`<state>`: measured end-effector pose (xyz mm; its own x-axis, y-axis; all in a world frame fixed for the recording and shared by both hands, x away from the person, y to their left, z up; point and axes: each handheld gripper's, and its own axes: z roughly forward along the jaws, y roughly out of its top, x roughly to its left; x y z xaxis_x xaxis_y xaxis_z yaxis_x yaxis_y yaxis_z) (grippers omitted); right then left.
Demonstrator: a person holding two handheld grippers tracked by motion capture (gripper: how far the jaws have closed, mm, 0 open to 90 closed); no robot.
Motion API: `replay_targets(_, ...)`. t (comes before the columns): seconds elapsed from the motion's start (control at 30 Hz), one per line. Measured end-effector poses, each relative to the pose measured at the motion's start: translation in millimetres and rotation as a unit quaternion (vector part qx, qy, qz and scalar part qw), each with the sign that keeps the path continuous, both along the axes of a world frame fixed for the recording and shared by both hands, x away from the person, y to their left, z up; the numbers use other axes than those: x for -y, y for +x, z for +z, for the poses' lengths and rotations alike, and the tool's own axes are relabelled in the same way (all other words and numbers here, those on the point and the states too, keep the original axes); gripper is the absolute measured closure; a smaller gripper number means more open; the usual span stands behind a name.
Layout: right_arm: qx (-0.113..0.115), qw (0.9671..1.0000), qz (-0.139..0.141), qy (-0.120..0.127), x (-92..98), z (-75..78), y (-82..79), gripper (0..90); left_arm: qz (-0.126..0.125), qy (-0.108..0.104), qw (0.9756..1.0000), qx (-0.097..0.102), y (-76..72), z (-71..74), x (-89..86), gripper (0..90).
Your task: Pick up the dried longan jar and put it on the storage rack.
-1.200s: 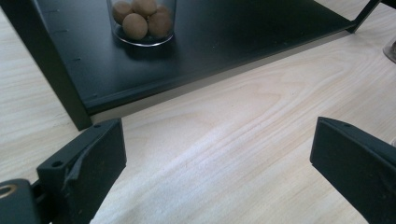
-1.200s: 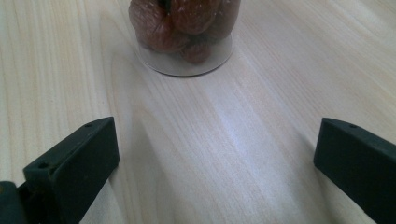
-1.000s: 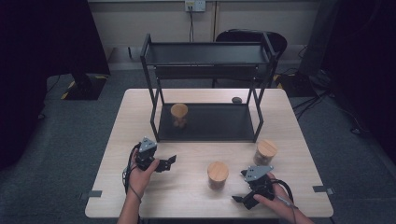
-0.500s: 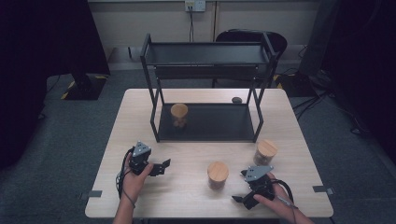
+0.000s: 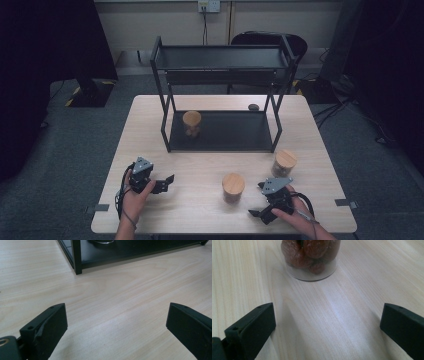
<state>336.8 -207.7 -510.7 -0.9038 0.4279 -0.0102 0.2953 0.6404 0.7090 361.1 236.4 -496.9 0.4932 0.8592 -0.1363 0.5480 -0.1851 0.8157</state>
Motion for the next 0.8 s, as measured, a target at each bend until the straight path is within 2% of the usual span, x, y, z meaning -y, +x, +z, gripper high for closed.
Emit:
replay_targets(0.13,0.000,1.0000,0.000,0.000,0.0,0.0,0.0,0.0,0.000,0.005,1.0000,-0.005,-3.5,-3.4,-4.5,3.3)
replay_targets(0.4,0.000,1.0000,0.000,0.000,0.0,0.0,0.0,0.0,-0.001,0.032,0.9993,-0.018,-11.0,-7.8,-13.2,3.3)
replay_targets(0.67,0.000,1.0000,0.000,0.000,0.1,0.0,-0.1,0.0,-0.008,0.058,0.9981,-0.022,-14.4,-11.2,-14.1,3.3)
replay_targets(0.8,0.000,1.0000,-0.001,0.000,0.1,0.0,-0.2,0.0,-0.014,0.076,0.9966,-0.029,-15.0,-12.1,-12.8,3.3)
